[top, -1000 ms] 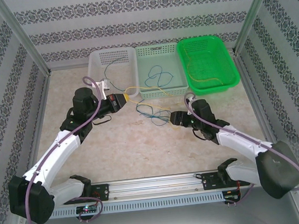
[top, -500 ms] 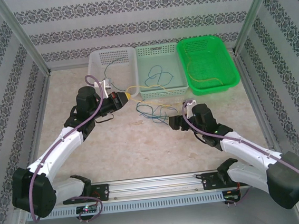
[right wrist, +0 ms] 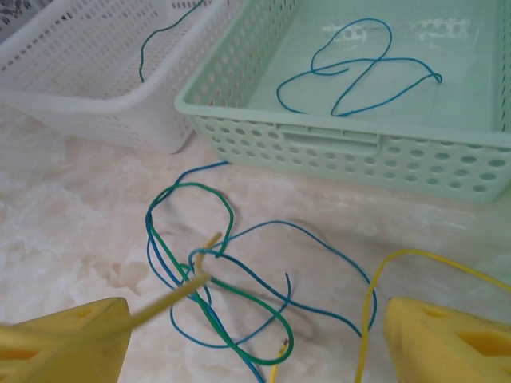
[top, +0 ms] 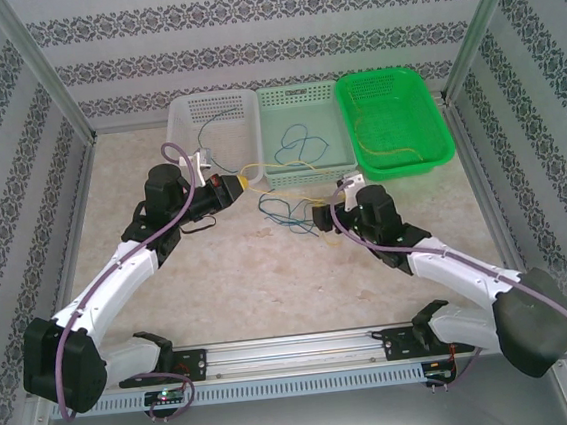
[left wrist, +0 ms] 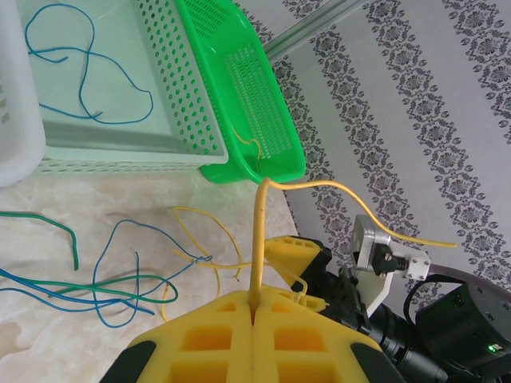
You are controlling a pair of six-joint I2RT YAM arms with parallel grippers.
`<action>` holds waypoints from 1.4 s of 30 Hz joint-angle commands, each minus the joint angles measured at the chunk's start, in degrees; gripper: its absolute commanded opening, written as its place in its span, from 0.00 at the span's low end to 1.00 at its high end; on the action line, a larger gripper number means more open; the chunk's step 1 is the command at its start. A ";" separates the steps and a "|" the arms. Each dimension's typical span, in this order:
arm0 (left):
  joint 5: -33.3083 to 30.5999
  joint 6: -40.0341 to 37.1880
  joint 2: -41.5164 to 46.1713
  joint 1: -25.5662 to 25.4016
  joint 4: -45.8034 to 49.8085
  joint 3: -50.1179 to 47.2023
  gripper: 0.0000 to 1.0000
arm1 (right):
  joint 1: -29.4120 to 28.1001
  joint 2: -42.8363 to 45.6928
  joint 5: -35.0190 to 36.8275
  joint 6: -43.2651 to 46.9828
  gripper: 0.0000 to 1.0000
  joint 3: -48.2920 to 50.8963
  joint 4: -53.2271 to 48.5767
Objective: Untangle the cables
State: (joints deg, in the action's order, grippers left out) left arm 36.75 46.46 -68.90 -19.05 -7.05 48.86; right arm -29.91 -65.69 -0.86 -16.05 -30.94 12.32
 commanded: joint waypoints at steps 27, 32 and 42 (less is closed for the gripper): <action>-4.94 1.54 0.13 1.31 -2.99 -0.30 0.12 | -0.76 -6.29 -19.76 10.73 0.04 -16.70 -31.69; -8.06 -0.72 0.16 1.39 1.29 0.31 0.14 | -0.37 -9.76 -25.23 12.65 0.05 -20.40 -40.19; -14.34 -5.74 3.06 2.27 6.52 -0.01 0.15 | 3.90 -13.42 -39.42 13.47 0.02 -22.70 -47.27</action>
State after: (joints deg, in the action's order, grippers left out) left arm 24.93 43.94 -67.79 -17.47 -2.72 48.51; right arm -26.44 -78.63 -32.88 -4.23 -51.51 -30.83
